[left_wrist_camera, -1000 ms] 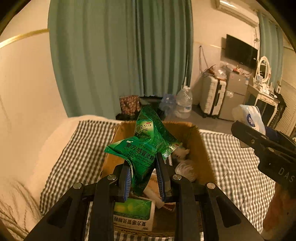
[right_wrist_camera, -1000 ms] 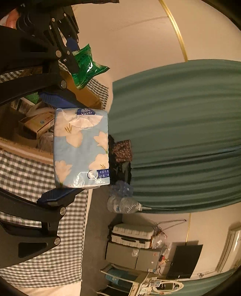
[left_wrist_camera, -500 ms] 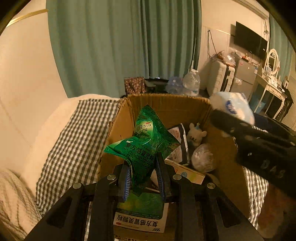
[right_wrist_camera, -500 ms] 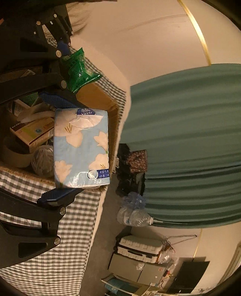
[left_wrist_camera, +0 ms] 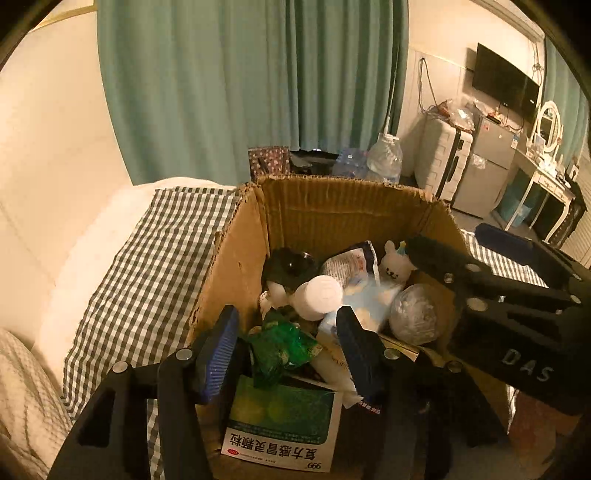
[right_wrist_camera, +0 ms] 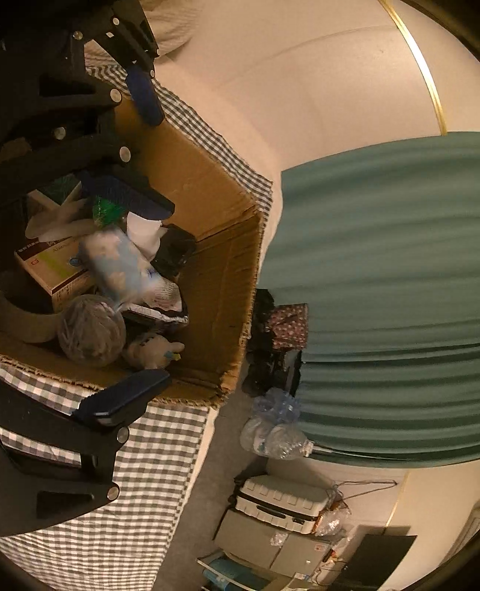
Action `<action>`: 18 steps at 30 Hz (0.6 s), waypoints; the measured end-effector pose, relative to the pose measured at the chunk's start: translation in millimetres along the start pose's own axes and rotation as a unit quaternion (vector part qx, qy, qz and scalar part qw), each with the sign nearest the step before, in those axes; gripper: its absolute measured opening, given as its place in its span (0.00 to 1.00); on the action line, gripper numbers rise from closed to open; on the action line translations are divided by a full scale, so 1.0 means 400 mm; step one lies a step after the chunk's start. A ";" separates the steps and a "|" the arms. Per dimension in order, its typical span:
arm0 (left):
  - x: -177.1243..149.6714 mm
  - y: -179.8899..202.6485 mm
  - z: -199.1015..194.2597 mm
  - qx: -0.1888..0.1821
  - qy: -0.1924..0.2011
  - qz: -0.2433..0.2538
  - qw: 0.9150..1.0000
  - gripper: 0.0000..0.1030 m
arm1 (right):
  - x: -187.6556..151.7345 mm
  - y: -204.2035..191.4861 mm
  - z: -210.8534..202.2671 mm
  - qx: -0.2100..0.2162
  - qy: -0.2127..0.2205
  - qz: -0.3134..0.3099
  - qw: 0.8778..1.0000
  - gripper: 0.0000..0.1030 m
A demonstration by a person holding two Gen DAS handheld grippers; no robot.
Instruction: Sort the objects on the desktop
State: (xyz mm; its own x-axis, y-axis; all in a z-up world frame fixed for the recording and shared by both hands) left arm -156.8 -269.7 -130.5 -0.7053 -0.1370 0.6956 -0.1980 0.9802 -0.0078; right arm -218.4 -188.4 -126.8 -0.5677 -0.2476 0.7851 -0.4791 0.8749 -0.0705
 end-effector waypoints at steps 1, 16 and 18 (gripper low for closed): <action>0.003 0.001 -0.005 -0.001 0.002 0.000 1.000 0.56 | 0.002 0.001 -0.013 -0.001 0.006 0.002 1.000 0.81; 0.085 0.073 -0.178 -0.015 0.100 0.004 0.995 0.88 | 0.052 0.113 -0.237 -0.056 0.088 0.040 0.994 0.90; 0.097 0.089 -0.207 -0.015 0.119 0.005 0.993 1.00 | 0.058 0.123 -0.268 -0.056 0.097 0.042 0.993 0.93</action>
State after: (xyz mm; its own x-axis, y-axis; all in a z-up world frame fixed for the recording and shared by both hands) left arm -134.8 -228.1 -44.2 -0.5257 -0.0928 0.8456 -0.1686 0.9857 0.0034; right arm -183.3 -106.5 -46.1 -0.4572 -0.0954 0.8842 -0.3521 0.9324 -0.0814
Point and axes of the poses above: each gripper's, at about its wrist camera, not at the fingertips, and z roughly the way its jaws point, y to its right, x to its top, the point moved 5 cm from there along z, roughly the way its jaws point, and after that the axes turned 1 degree about y, right-handed, at the moved point
